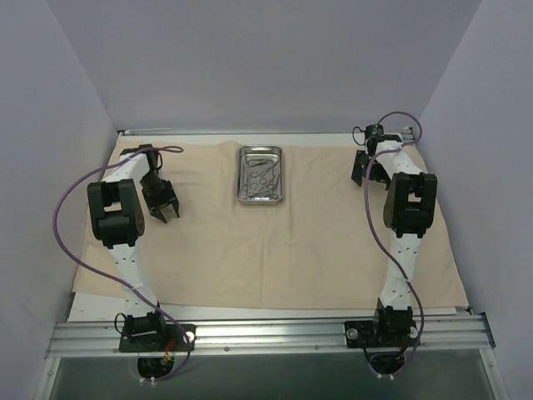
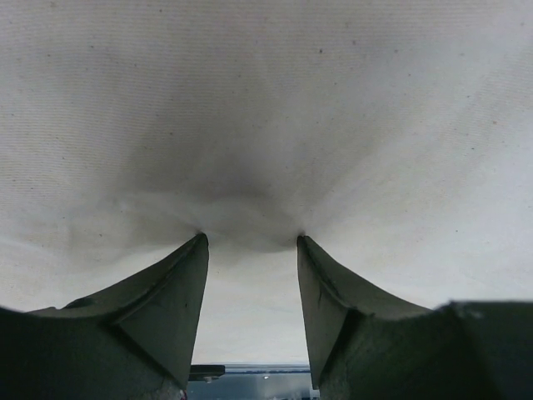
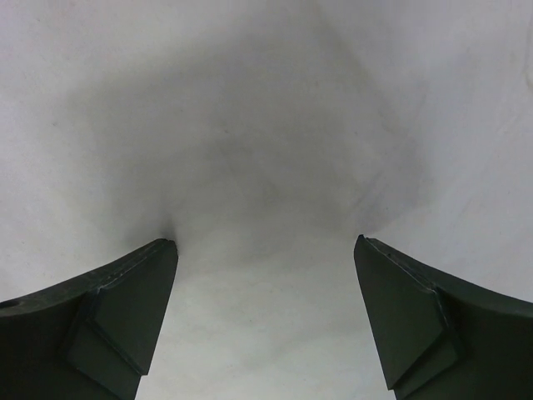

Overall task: Open and lay out the surgical kit
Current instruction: Smooth out the surgical kit at the center of the board.

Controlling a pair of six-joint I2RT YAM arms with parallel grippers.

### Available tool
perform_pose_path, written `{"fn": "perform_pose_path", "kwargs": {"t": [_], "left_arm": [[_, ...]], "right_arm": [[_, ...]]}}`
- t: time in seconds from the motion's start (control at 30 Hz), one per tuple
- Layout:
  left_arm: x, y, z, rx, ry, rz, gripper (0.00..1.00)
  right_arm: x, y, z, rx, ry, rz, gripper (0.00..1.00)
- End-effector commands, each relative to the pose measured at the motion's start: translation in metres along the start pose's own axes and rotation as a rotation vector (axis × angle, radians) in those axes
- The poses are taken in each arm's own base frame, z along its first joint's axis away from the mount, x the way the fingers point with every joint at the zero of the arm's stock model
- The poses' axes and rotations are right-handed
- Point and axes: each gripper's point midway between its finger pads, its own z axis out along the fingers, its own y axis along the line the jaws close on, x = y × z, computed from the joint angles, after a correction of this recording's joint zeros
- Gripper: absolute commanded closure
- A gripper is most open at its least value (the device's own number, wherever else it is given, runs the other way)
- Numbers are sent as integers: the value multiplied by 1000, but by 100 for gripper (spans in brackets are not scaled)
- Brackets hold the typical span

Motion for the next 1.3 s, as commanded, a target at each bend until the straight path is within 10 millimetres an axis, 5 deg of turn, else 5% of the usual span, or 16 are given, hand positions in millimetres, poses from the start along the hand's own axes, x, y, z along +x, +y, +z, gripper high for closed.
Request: {"fn": "perform_pose_path", "kwargs": {"t": [0.0, 0.4, 0.53, 0.67, 0.93, 1.27], "left_arm": [[15, -4, 15, 36, 94, -46, 44], [33, -1, 24, 42, 132, -103, 46], [25, 10, 24, 22, 108, -115, 46], [17, 25, 22, 17, 102, -150, 46], [-2, 31, 17, 5, 45, -125, 44], [-22, 22, 24, 38, 45, -100, 44]], "right_arm": [[15, 2, 32, 47, 73, -64, 7], [4, 9, 64, 77, 97, -115, 6], [10, 16, 52, 33, 105, -107, 6], [43, 23, 50, 9, 152, -123, 6], [29, 35, 30, -72, 112, -56, 6], [89, 48, 31, -162, 253, 27, 7]]}}
